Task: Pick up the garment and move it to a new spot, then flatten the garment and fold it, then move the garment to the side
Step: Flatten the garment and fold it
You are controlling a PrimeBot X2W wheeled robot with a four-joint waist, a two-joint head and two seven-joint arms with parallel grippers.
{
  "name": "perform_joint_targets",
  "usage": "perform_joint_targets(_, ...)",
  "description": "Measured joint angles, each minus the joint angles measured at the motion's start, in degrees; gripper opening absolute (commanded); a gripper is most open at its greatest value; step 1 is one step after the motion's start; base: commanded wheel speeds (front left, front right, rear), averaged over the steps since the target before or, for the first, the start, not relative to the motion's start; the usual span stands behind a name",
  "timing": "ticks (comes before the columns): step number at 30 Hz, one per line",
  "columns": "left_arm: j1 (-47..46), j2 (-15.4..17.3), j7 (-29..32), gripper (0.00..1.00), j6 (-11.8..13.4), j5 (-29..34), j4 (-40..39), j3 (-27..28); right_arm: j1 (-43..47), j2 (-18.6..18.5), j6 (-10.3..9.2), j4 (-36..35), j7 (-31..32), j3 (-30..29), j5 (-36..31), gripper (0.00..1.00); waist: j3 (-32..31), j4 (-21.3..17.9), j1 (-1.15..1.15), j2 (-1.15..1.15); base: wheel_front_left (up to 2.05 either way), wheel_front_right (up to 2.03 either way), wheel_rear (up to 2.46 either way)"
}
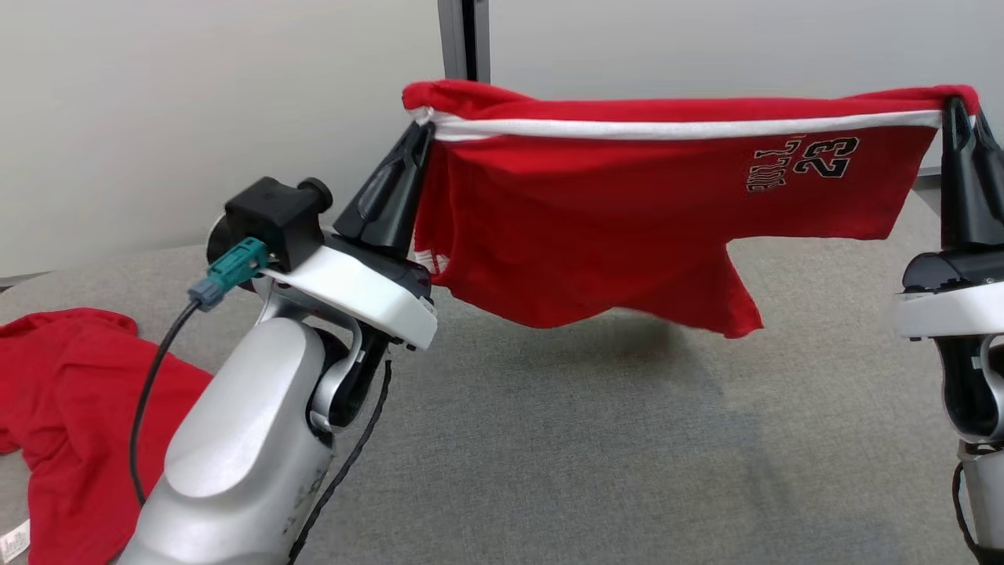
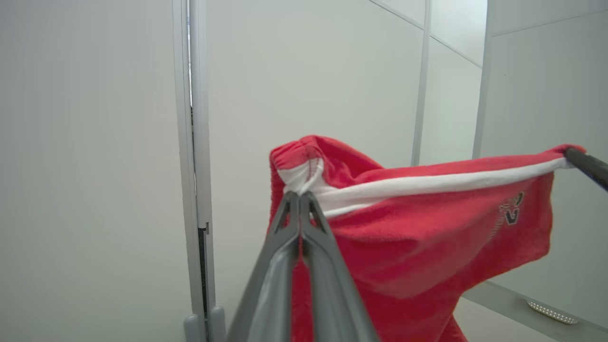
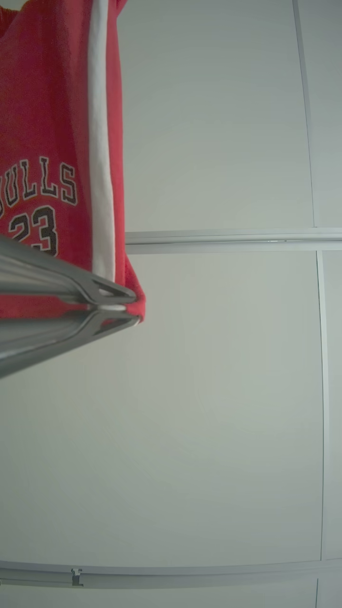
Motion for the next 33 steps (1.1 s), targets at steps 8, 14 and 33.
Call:
perform_joint_targets(8,2.7,2.9,8.7,0.0,5.8,-1.0,-14.3,1.5,3.6,2.3,0.01,-10.6,9.0,-4.6,-2.3,0.0,-0.3,1.8,0.0,0.0,0.0,0.0,0.0)
perform_joint_targets(14,-0.6,4.7,14.1,0.0,6.7,0.1,-15.9,1.0,0.4,1.9,0.0,-11.9,13.3,-3.7,-1.7,0.0,2.0,1.8,0.0,0.0,0.0,0.0,0.0)
perform_joint_targets(33,-45.5,0.2,4.0,0.0,3.4,4.0,15.7,6.1,-49.7,-2.1,0.09,21.4,-3.8,4.0,0.7,0.0,27.1,-0.3,0.0,0.0,0.0,0.0,0.0)
